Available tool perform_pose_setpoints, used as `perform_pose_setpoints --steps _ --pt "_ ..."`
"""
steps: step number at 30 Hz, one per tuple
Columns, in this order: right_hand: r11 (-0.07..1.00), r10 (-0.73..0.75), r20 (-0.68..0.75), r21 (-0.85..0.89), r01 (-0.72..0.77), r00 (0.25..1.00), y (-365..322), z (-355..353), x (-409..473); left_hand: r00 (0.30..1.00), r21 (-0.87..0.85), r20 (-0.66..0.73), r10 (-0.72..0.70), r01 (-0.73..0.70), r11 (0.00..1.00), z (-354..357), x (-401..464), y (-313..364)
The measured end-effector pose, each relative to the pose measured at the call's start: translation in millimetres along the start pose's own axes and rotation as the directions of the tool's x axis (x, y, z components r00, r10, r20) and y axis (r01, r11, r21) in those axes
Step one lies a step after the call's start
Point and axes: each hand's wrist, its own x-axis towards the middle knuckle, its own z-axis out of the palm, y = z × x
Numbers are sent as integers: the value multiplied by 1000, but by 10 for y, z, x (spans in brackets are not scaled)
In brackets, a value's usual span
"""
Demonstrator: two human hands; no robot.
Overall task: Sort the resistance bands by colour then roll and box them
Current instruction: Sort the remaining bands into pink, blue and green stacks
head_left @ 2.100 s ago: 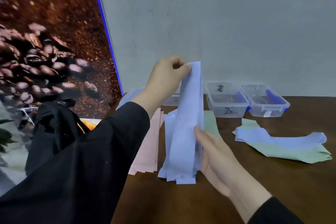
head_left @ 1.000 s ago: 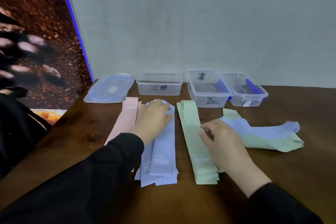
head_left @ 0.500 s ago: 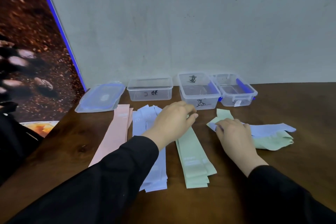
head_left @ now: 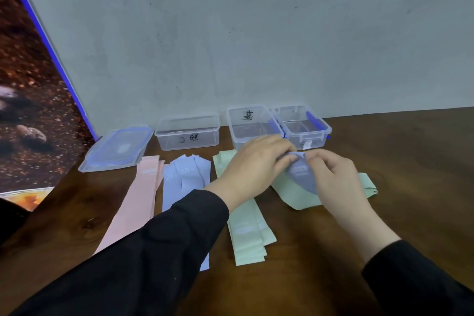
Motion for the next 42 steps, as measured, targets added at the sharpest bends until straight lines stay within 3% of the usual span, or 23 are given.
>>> perform_pose_setpoints --steps 4,8,12,16,21,25,29,30,32,34,38,40,42 --pt "996 -9 103 -82 17 995 34 -93 -41 995 -122 -82 -61 51 991 -166 96 136" --pt "969 1 43 -248 10 999 61 -63 -17 970 -220 -209 -125 78 972 -518 188 231" --pt "973 -30 36 -226 38 999 -246 29 -68 926 -269 -322 -200 113 957 -981 191 273" --pt "991 -34 146 -120 52 989 -591 297 -267 869 -280 -425 -254 140 950 -1425 113 135" --pt "949 96 410 236 -207 907 -721 800 -695 837 -221 -414 -358 289 931 -1650 -74 -311" --pt "926 179 474 215 -311 862 -672 1055 -847 802 -208 -399 -445 394 895 -1651 -253 -698" --pt "924 166 536 209 -320 828 -603 1223 -813 796 -163 -300 -525 499 851 -1539 -299 -1097" --pt "942 170 555 150 -299 814 -545 1274 -783 794 -128 -248 -556 542 831 -1483 -308 -1206" --pt "977 133 564 -210 -14 815 -360 1391 -725 761 -21 -116 -638 640 768 -1304 -371 -1405" --pt "799 61 547 -528 287 835 -169 1478 -703 733 96 9 -681 677 730 -1026 -517 -1536" --pt "702 -40 601 -552 451 798 36 1548 -728 745 264 272 -609 550 792 -380 -927 -1552" --pt "671 -105 609 -540 508 786 42 1530 -719 770 349 287 -570 470 811 -243 -1050 -1527" --pt "708 -197 566 -482 516 800 -16 1451 -702 786 361 239 -570 473 804 -268 -1056 -1496"
